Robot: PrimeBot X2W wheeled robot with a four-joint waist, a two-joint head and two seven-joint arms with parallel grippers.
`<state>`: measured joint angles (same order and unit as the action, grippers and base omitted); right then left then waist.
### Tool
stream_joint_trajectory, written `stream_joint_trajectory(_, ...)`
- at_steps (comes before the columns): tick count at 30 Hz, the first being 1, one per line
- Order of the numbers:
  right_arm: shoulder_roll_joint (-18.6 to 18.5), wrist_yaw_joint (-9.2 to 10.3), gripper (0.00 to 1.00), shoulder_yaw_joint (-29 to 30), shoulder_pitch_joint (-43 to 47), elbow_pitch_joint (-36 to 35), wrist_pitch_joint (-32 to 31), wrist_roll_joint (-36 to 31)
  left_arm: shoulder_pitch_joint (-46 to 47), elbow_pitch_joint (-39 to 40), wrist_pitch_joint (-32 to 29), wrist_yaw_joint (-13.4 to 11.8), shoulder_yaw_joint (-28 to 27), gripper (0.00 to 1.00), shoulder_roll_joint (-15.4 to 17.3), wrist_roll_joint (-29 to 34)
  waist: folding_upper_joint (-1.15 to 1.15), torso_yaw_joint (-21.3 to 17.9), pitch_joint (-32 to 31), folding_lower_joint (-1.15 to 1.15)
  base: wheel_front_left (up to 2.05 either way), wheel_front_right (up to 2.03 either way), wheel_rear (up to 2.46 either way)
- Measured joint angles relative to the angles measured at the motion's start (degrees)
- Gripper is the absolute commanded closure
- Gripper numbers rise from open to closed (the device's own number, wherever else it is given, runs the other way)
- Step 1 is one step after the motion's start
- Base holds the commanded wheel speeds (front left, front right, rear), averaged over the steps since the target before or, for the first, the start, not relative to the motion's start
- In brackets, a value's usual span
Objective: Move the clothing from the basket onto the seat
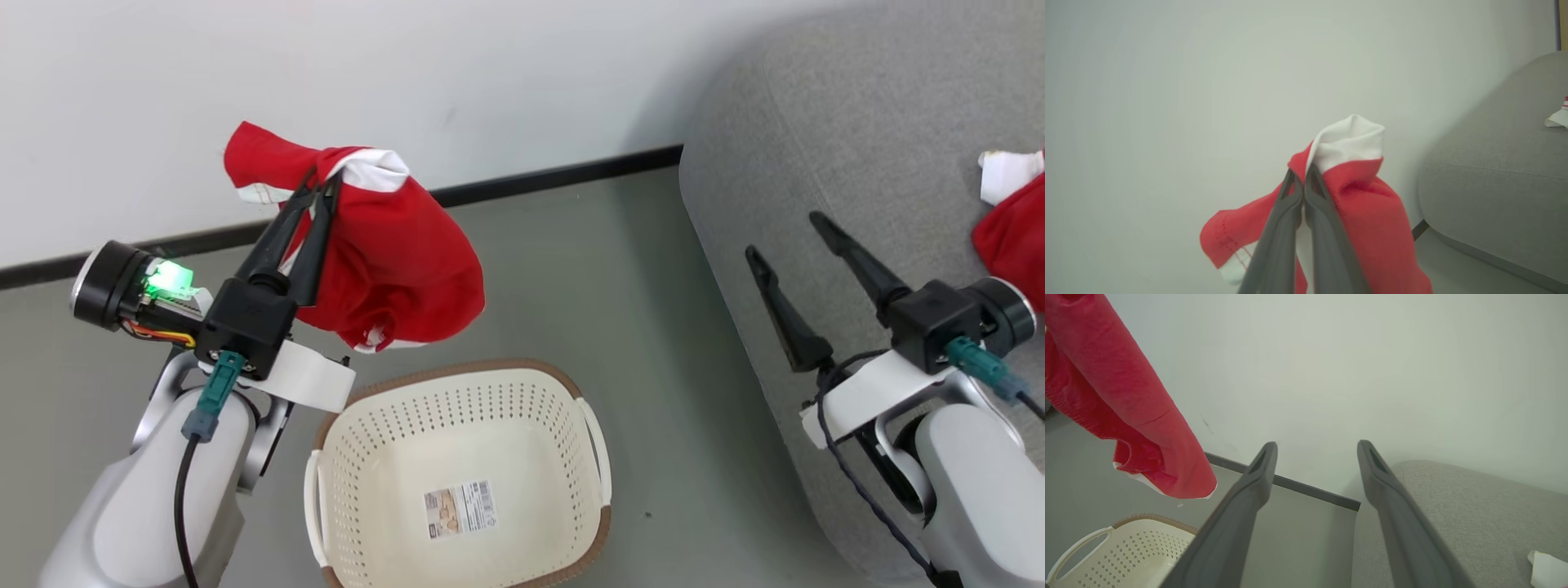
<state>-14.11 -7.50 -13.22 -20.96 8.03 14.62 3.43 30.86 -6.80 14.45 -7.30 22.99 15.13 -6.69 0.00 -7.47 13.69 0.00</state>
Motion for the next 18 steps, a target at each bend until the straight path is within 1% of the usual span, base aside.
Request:
stream_joint_trajectory(3,-1.0,0.0,0.0,-2.4,0.0,1.2,0.0,0.0,0.2,1.0,-0.1,0.9,0.8,1.0,0.0,0.0,0.0,0.4,-1.8,0.0,0.0,0.0,0.0)
stream_joint_trajectory(10,-2.0,0.0,0.0,-8.4,-0.4,4.2,0.0,0.1,1.5,2.6,-1.1,2.7,2.3,1.0,-0.5,-0.4,0.0,1.3,-5.6,0.0,0.0,0.0,0.0)
stream_joint_trajectory(18,-2.1,0.0,0.0,-16.2,-1.9,7.6,0.0,1.5,1.6,4.1,-2.9,4.2,4.0,1.0,-2.0,-1.4,0.0,2.5,-9.1,0.0,0.0,0.0,0.0)
